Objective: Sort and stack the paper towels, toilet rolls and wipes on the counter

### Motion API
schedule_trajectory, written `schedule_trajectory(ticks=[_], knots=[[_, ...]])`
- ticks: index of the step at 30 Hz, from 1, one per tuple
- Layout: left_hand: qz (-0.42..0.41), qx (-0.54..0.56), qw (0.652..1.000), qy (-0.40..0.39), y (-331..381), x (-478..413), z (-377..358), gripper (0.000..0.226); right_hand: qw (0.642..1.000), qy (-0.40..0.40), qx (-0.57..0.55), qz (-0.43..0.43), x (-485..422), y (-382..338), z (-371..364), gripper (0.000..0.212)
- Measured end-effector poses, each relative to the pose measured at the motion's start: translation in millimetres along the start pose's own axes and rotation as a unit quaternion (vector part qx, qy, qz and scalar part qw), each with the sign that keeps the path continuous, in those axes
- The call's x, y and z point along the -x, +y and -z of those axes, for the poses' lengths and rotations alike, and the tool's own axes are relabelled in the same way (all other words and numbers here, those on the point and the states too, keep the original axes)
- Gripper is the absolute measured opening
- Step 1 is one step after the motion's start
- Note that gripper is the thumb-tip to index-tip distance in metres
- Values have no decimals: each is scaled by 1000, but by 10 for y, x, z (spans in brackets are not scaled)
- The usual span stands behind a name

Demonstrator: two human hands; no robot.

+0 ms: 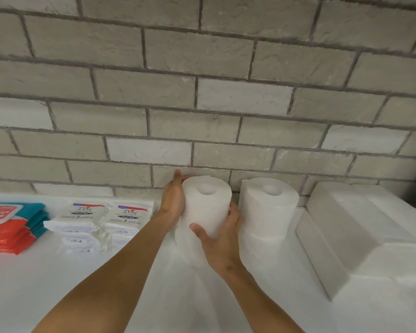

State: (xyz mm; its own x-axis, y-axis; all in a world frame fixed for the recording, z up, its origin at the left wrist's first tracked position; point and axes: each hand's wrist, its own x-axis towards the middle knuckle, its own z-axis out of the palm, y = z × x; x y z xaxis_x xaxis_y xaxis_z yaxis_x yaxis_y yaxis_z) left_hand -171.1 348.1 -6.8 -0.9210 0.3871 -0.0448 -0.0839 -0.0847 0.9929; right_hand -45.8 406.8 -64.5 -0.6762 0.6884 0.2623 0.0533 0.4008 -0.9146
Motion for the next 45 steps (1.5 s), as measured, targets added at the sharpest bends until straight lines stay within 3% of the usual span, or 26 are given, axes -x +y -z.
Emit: schedule_trajectory(ticks=[4,6,9,11,13,16,20,25,35,41,43,45], knots=[[-24,52,998,1,-145,317,28,44,1000,-12,-3,-5,54,91,107,107],[-50,80,995,-16,-357,443,78,33,999,39,-6,-3,137,138,229,90],[-98,49,992,-63,-650,590,129,73,980,197,-6,25,248,150,483,55],[-110,8,992,-65,-779,655,97,83,963,268,-12,21,211,194,692,58],[-118,-36,991,-52,-847,692,52,89,957,286,-34,-28,74,292,883,79],[-128,-86,988,-33,-913,642,25,89,972,196,-64,-112,-163,382,1072,107],[-133,-91,986,-36,-890,614,4,88,988,80,-75,-108,-295,476,1150,110],[-126,-91,987,-28,-919,574,0,87,987,74,-86,-115,-295,508,1077,107],[-89,-141,986,-27,-958,612,-22,112,988,80,-62,-115,-225,457,768,108],[-21,-197,978,-60,-815,686,102,98,989,24,-8,-148,-124,401,936,117],[14,-193,978,-81,-754,815,249,86,984,13,5,-175,1,374,979,106],[20,-222,968,-113,-670,963,459,69,988,25,34,-150,195,339,1025,74]])
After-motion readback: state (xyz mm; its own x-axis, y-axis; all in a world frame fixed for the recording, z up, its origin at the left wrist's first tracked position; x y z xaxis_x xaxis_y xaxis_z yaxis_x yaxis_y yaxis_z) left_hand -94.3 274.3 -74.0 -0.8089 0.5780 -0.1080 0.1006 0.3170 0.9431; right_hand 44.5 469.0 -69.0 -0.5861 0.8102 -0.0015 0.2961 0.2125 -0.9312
